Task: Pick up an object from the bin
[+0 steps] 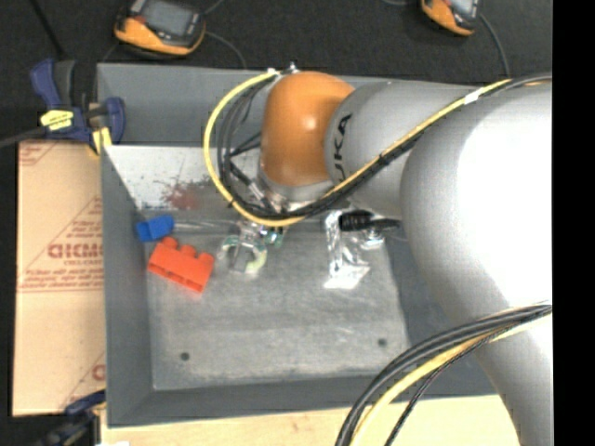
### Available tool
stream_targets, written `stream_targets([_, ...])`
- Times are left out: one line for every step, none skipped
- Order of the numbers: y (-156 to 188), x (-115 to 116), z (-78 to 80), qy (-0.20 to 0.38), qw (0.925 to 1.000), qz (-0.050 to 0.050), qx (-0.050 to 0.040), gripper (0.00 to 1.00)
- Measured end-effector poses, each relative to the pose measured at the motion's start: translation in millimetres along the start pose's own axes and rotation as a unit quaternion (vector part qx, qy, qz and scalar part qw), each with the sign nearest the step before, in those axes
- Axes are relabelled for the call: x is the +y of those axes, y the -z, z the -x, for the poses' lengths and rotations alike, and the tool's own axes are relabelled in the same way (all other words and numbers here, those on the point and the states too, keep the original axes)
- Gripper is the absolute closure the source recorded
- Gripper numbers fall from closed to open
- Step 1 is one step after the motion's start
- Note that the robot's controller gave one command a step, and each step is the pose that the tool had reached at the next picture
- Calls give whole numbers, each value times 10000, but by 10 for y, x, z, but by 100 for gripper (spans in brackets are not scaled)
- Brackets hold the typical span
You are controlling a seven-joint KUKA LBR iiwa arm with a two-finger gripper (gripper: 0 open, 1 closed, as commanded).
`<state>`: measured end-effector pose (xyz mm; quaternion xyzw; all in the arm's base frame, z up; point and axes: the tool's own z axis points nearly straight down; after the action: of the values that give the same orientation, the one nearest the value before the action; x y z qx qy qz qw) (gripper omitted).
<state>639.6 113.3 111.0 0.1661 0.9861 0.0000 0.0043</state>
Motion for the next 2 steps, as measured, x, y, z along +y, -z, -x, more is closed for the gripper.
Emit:
stream_targets([-398, -285, 104, 1178, 9930, 3, 16, 0])
stream_targets([-382, -279, 118, 1165, 9932, 18, -1, 0])
